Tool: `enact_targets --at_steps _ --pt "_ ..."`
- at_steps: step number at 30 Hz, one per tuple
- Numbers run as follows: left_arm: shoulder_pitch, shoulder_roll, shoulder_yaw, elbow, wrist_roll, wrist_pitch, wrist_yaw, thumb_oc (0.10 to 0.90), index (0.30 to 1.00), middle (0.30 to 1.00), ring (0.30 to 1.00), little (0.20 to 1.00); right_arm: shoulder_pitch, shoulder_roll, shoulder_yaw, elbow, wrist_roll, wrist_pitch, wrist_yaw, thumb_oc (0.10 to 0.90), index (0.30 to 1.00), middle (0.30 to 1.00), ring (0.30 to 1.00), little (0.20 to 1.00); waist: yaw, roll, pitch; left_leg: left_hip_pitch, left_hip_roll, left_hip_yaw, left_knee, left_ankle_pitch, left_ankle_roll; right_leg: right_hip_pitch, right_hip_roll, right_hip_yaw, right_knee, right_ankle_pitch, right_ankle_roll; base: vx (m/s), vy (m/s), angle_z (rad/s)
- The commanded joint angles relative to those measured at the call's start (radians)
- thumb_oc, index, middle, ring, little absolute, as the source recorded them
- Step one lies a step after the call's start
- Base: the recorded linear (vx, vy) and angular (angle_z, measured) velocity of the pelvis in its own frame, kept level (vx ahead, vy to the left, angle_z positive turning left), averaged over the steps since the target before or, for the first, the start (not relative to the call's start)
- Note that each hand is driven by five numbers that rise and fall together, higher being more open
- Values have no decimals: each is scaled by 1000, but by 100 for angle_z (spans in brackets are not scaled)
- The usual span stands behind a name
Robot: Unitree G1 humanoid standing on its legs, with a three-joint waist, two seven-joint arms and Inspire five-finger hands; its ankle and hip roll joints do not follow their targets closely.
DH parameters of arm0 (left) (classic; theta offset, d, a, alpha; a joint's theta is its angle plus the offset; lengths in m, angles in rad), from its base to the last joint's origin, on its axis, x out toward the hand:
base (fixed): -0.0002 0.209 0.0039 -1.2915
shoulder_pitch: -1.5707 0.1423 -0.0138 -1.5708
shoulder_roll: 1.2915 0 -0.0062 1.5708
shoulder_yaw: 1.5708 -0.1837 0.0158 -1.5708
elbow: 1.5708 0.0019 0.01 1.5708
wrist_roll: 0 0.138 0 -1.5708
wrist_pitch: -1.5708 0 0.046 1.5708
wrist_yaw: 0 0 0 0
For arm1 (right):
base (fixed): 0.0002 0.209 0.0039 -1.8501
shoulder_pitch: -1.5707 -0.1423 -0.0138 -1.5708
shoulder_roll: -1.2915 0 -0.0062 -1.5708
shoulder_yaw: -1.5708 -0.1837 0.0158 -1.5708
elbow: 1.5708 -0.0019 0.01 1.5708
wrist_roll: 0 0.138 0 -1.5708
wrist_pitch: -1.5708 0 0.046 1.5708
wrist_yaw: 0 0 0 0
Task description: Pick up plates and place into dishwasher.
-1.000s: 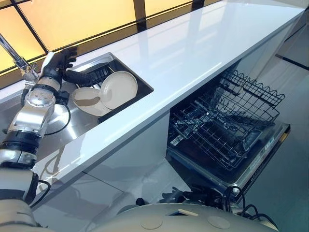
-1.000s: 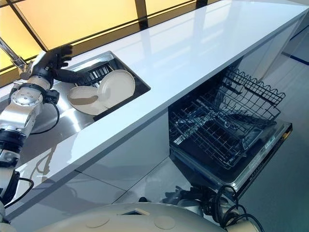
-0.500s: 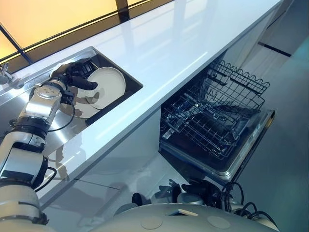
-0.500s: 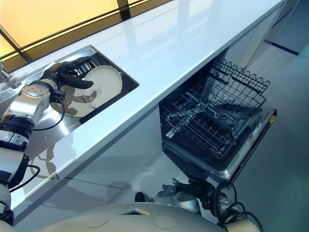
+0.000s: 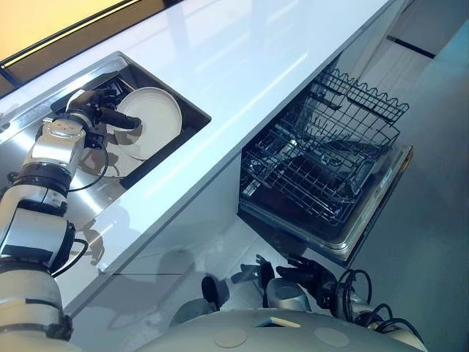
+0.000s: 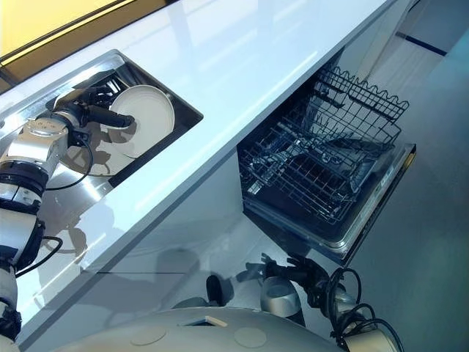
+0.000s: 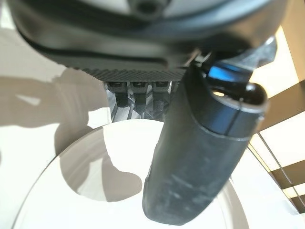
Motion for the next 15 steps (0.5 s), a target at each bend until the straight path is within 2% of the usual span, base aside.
enact_targets --at_steps 1,10,15 --pt "-235 76 -12 53 49 -82 3 800 900 900 900 900 74 -76 55 34 -15 12 15 800 900 900 900 900 -28 55 -9 -36 -74 118 71 -126 61 -129 62 88 150 -29 88 0 0 0" --pt "-273 83 -33 92 45 -92 -9 800 900 900 900 900 78 -76 49 37 -2 -1 16 800 900 900 900 900 -38 46 9 -45 -71 134 82 -131 64 -140 66 100 147 -20 93 -2 -2 4" --pt "-290 81 -46 106 9 -85 -81 800 900 900 900 900 83 -71 46 41 -1 -8 18 800 900 900 900 900 -42 42 11 -46 -68 140 85 -134 65 -144 68 105 147 -14 97 -1 -6 2"
